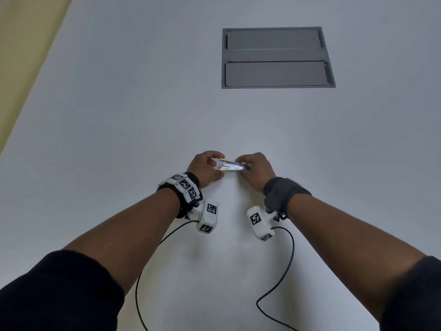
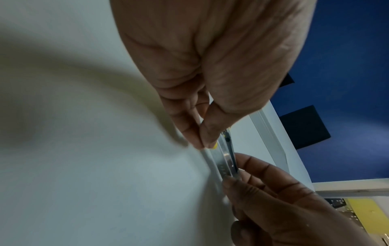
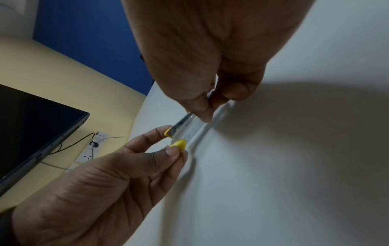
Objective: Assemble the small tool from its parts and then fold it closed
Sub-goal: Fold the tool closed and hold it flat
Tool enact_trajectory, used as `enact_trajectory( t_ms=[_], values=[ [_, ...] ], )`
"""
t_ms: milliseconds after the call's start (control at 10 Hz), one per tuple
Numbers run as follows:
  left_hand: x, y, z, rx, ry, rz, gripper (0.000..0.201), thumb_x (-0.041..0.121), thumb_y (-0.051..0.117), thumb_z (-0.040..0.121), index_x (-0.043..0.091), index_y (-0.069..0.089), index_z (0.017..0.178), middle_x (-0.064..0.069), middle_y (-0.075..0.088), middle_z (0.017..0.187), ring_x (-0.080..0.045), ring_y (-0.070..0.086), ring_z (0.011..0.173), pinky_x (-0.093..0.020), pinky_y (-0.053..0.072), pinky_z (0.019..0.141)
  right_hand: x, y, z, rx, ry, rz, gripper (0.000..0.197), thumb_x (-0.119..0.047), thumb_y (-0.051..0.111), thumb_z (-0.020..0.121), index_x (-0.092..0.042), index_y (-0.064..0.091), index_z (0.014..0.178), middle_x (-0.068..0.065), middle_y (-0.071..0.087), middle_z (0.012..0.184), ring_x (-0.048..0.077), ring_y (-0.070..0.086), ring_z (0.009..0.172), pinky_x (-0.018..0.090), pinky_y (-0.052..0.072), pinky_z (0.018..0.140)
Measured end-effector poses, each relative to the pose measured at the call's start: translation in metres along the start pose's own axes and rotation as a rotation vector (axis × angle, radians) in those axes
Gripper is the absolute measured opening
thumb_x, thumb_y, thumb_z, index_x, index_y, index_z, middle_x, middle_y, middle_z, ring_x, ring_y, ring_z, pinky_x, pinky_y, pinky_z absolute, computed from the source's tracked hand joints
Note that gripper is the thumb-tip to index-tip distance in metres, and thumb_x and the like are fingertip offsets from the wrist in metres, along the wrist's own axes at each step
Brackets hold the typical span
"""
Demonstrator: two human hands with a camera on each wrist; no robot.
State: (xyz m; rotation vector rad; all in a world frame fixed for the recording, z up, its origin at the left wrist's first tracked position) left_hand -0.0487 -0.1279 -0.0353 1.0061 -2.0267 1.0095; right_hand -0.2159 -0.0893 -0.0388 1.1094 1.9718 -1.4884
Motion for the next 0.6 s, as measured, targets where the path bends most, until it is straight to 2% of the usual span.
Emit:
enact_trajectory(
  t_ms=[200,300,400,500,600],
  values=[
    [-0.007,0.002,0.004,0.006,-0.019,0.082,0.043,-0.001,0.074,0.07,0.027,0.068,0.102,-0.001,0.047,0.089,-0.019,0.052,0.075,-0.041,0.06,0.078,0.008,0.005,0.005,-0.017,0.035,0.004,0.03,0.001,0.057,0.084,-0.007,0.077,0.105,0.008,0.07,0.087,0.019,0.059,0.076,0.021,0.04,0.072],
    [-0.013,0.002,0.004,0.009,-0.023,0.067,0.049,0.001,0.075,0.07,0.028,0.067,0.11,-0.004,0.048,0.094,-0.02,0.054,0.077,-0.046,0.059,0.083,0.007,0.006,0.003,-0.014,0.016,0.006,0.031,0.002,0.058,0.084,-0.006,0.075,0.108,0.006,0.066,0.086,0.02,0.058,0.079,0.021,0.039,0.075],
    [-0.016,-0.001,0.004,0.008,-0.032,0.069,0.057,0.004,0.077,0.071,0.026,0.063,0.122,-0.004,0.05,0.099,-0.019,0.055,0.079,-0.042,0.059,0.085,0.008,0.005,0.002,0.0,0.017,0.019,0.036,0.003,0.058,0.083,-0.004,0.072,0.115,0.014,0.069,0.103,0.026,0.064,0.096,0.025,0.044,0.083],
    [-0.016,-0.011,-0.007,-0.007,-0.035,0.088,0.062,0.006,0.077,0.072,0.025,0.059,0.128,-0.003,0.053,0.102,-0.02,0.058,0.081,-0.041,0.058,0.086,0.007,-0.002,-0.008,-0.005,0.046,-0.008,0.042,-0.002,0.061,0.085,-0.01,0.067,0.126,0.017,0.059,0.131,0.029,0.057,0.123,0.029,0.042,0.1],
    [-0.011,-0.02,-0.018,-0.028,-0.027,0.054,0.058,0.004,0.075,0.073,0.024,0.061,0.125,-0.004,0.055,0.104,-0.023,0.061,0.078,-0.043,0.059,0.086,0.003,-0.013,-0.016,0.001,0.047,0.003,0.042,-0.004,0.064,0.085,-0.013,0.066,0.126,0.013,0.056,0.135,0.025,0.054,0.124,0.031,0.041,0.105]
  ],
)
Point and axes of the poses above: each hand's wrist, its own z-axis towards the middle knuckle, its own y-axis out of the palm, x = y × z, the point moved 5 cm from there along z, towards the middle knuckle
